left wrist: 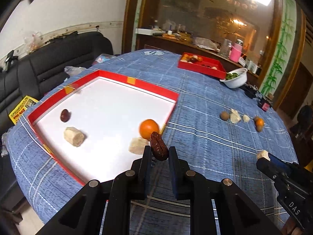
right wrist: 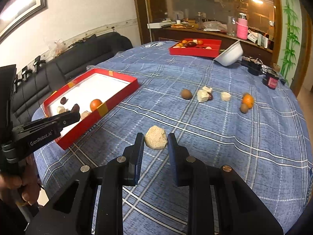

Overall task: Organize fruits
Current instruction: 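Carry the beige ball and date with both tools over the red box, then open both tools to drop the ball and date into the box, then move both open tools back over the remaining items on the table, then lower both open tools toward the brown round balls on the cloth, then grasp a brown round ball with the right tool while the left tool grasps another, then carry both brown balls with both tools over the red-rimmed tray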

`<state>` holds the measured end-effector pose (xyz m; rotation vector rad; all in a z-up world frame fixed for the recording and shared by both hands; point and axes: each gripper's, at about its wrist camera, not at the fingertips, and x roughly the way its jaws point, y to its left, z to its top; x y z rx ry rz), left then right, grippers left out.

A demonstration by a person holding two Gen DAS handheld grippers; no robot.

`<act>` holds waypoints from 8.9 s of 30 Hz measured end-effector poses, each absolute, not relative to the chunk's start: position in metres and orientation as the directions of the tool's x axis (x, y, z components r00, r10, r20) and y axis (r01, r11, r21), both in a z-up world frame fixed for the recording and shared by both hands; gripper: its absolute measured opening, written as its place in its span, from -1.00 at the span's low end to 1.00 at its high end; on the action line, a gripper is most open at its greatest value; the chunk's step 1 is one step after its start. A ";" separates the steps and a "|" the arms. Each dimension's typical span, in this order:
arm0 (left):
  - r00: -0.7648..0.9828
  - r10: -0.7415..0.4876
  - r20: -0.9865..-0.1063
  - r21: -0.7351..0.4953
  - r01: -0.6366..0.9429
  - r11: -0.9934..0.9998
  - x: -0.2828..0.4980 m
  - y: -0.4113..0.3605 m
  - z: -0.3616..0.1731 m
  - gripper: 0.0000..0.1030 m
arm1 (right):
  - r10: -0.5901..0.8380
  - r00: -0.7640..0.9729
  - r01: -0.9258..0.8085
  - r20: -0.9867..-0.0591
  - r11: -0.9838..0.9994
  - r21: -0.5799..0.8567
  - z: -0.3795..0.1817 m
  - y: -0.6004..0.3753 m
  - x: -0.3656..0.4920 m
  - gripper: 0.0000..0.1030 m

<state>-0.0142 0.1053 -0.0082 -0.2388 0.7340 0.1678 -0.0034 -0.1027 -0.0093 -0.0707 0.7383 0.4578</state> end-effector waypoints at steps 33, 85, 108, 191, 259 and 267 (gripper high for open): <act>0.631 0.287 -0.721 -0.065 -0.474 0.878 0.036 0.222 -0.006 -0.68 | 0.496 0.539 -0.632 -0.681 0.773 0.062 -0.001 0.058 0.069 -0.54; 0.614 0.267 -0.743 -0.128 -0.522 0.843 0.049 0.222 0.002 0.10 | 0.319 0.486 -0.617 -0.814 0.785 -0.060 -0.004 0.099 0.114 0.30; 0.618 -0.052 -0.784 -0.082 -0.019 0.996 0.067 -0.028 0.007 0.29 | 0.088 0.657 -0.084 -0.749 0.996 0.043 -0.028 -0.205 0.065 0.30; 0.549 -0.031 -0.835 -0.040 -0.003 0.999 0.178 -0.023 -0.037 0.53 | 0.144 0.565 -0.163 -0.812 0.985 0.061 -0.057 -0.215 0.184 -0.60; 0.683 0.116 -0.721 -0.094 -0.263 0.960 -0.014 0.090 -0.004 -0.52 | 0.375 0.639 -0.425 -0.672 0.900 0.098 0.003 -0.101 0.008 -0.59; 0.666 0.168 -0.727 -0.096 -0.341 0.935 -0.021 0.121 -0.004 -0.52 | 0.418 0.604 -0.490 -0.679 0.866 0.098 0.000 -0.071 0.007 -0.58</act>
